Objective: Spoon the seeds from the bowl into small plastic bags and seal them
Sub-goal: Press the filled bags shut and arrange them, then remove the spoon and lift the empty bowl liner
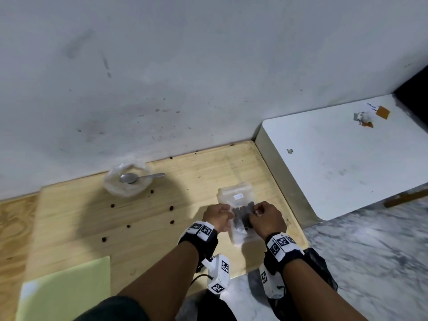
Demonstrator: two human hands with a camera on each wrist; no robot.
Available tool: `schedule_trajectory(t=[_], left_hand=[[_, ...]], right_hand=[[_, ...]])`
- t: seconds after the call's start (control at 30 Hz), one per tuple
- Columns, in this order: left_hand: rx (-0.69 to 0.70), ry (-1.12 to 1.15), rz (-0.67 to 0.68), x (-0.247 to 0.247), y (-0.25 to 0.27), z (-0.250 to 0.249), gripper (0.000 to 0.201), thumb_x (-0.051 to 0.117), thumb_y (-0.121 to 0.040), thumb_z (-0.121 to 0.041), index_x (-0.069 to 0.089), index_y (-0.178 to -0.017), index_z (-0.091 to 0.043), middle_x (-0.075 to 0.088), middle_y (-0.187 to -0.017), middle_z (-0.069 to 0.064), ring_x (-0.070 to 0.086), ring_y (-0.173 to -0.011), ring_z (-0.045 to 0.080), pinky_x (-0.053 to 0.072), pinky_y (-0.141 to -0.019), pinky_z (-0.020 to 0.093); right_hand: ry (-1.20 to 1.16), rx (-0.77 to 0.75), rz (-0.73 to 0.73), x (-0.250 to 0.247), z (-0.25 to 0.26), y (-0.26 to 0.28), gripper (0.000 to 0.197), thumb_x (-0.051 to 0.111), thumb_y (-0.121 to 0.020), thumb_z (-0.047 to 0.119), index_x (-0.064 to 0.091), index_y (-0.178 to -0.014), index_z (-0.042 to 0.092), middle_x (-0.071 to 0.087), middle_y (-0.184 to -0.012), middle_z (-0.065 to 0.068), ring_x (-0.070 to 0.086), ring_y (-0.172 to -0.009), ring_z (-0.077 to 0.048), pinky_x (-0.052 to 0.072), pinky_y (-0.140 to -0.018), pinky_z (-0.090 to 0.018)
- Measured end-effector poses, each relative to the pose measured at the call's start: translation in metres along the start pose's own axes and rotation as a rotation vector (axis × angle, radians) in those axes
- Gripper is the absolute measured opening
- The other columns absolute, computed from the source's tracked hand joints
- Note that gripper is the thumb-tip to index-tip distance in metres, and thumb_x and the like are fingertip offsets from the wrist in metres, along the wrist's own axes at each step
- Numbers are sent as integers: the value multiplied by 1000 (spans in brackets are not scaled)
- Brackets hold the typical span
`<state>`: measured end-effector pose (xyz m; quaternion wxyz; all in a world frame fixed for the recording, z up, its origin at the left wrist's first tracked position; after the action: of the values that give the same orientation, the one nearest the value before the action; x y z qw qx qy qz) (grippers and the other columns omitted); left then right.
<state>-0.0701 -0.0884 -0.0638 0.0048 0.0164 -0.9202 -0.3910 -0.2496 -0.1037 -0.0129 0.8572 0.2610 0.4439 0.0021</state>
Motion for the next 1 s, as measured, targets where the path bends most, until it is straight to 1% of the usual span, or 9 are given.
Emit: schedule_trajectory(t=[0.13, 0.3, 0.47, 0.6, 0.67, 0.83, 0.87, 0.93, 1.0], left_hand=[[-17, -15, -14, 1, -1, 1, 35, 61, -84, -2, 62, -118, -6, 64, -90, 7, 60, -63, 19, 45, -54, 25], [41, -74, -72, -19, 2, -14, 27, 66, -85, -14, 63, -111, -18, 64, -115, 1, 61, -74, 19, 45, -57, 25], [155, 34, -155, -86, 16, -38, 19, 64, -87, -10, 64, -105, -18, 66, -97, 0, 63, -70, 18, 41, -51, 23], [314, 76, -395, -176, 36, -50, 13, 64, -87, -8, 69, -92, -19, 68, -83, 1, 63, -64, 18, 45, -50, 23], [390, 11, -566, -227, 50, -54, 13, 67, -86, -9, 71, -93, -19, 70, -87, 1, 64, -69, 16, 51, -66, 28], [368, -60, -832, -331, 67, -44, 21, 69, -81, -7, 70, -86, -27, 61, -109, -2, 59, -104, 22, 40, -84, 24], [358, -83, -834, -343, 67, -43, 23, 69, -80, -5, 70, -84, -28, 59, -115, -1, 55, -113, 23, 40, -84, 18], [317, -111, -757, -358, 61, -45, 23, 67, -80, 0, 72, -88, -21, 52, -132, 2, 47, -126, 21, 41, -65, 1], [280, -129, -623, -363, 47, -46, 26, 66, -79, 4, 73, -93, -18, 42, -145, 3, 44, -119, 15, 38, -54, -5]], right_hand=[[27, -9, 72, 6, -4, -8, 30, 70, -71, 35, 64, -100, 30, 64, -110, 2, 63, -95, -22, 46, -75, -27], [28, -88, -18, -2, 18, -9, 22, 62, -82, 25, 60, -104, 29, 51, -117, 3, 57, -85, -21, 41, -71, -28], [-234, -244, 43, 21, 82, -9, 12, 61, -83, 16, 65, -85, 28, 69, -91, 10, 62, -81, -17, 49, -74, -29], [-335, -317, 178, 63, 146, 1, 22, 62, -84, 9, 65, -80, 30, 68, -81, 10, 61, -74, -13, 45, -62, -15], [-370, -281, 308, 92, 174, 6, 23, 71, -83, 12, 63, -83, 34, 67, -79, 9, 62, -74, -11, 45, -58, -13], [-297, -149, 405, 161, 218, -4, 45, 80, -72, 52, 59, -106, 31, 67, -102, 1, 65, -95, -21, 50, -77, -31], [-287, -129, 392, 169, 223, -8, 47, 79, -71, 55, 59, -107, 30, 67, -105, 1, 65, -98, -24, 49, -76, -32], [-279, -97, 355, 184, 233, -16, 47, 78, -71, 54, 64, -106, 26, 69, -106, 0, 65, -93, -26, 46, -71, -31], [-281, -86, 323, 196, 242, -23, 40, 77, -75, 48, 71, -103, 20, 73, -101, -3, 63, -83, -26, 44, -63, -28]])
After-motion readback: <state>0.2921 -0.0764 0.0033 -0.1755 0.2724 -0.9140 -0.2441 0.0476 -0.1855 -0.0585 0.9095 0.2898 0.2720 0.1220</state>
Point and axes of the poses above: each hand's wrist, its own y-axis away from the middle knuckle, its own x-axis out of the palm, z = x × y, the point moved 7 cm from there along -y, towards the middle knuckle
